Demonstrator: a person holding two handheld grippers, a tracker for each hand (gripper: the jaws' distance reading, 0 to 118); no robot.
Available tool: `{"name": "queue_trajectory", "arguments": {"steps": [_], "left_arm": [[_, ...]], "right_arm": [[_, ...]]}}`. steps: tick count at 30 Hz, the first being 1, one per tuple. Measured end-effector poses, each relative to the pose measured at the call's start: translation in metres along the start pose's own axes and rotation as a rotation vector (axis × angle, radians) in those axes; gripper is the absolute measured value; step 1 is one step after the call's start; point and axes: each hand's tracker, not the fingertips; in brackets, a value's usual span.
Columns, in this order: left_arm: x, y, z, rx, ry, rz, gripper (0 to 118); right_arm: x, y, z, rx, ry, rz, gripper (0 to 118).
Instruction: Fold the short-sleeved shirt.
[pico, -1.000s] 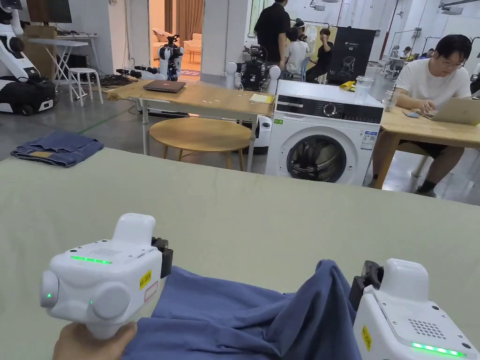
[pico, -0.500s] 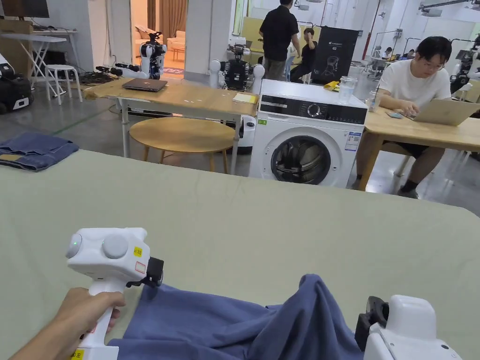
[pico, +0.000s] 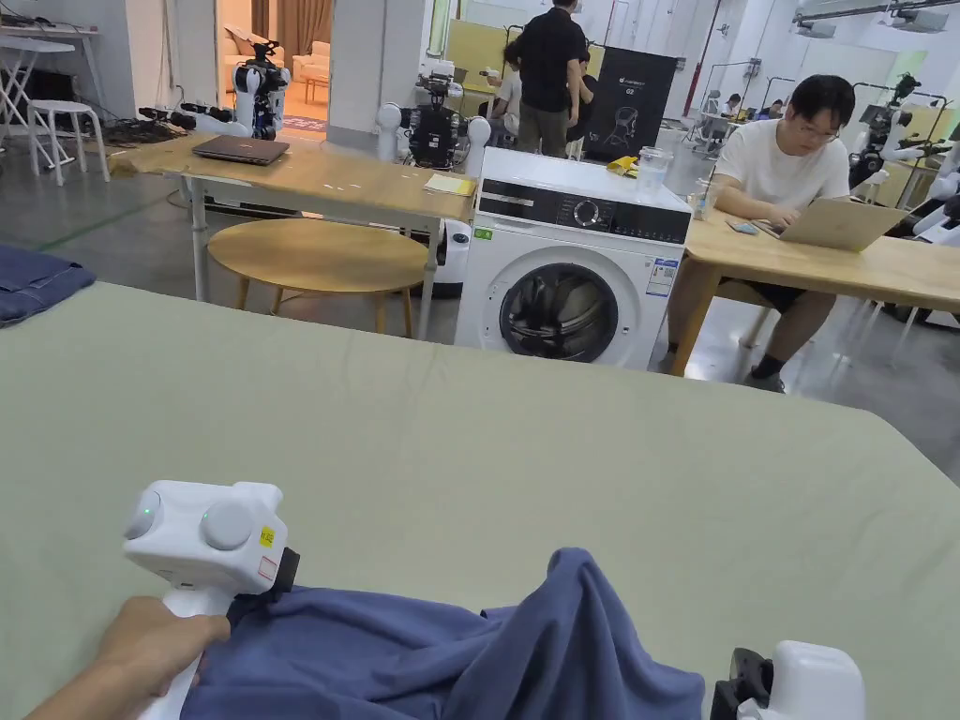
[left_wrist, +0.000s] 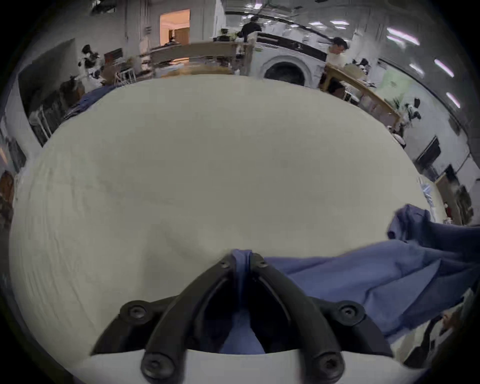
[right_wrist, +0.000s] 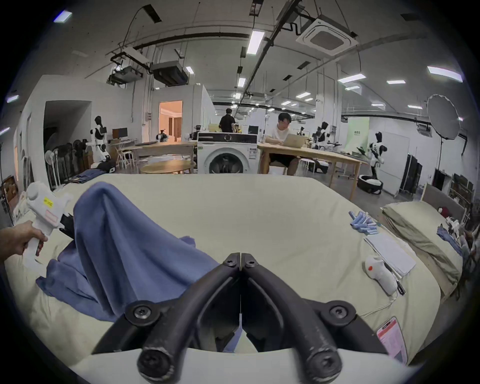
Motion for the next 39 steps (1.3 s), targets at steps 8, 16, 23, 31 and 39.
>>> {"name": "queue_trajectory", "arguments": {"steps": [8,16,23,31,39], "left_arm": [[-0.017,-0.031,0.079,0.208,-0.042,0.001,3],[-0.039,-0.07,0.142,0.288,0.025,0.029,3],[-0.044,-0.083,0.146,0.271,0.041,0.03,3],[-0.042,-0.083,0.153,0.288,0.04,0.021,3],[-0.042,-0.053,0.202,0.413,0.064,-0.004,3]], "right_arm": [[0.019,0.009,-0.025,-0.177,0.051,-0.047,0],[0.029,-0.008,-0.074,-0.427,0.094,-0.015,58],[0.013,-0.041,-0.112,-0.592,0.136,0.019,54],[0.015,-0.021,-0.083,-0.464,0.165,-0.013,0],[0.029,0.063,-0.037,-0.145,0.082,0.03,0]]}}
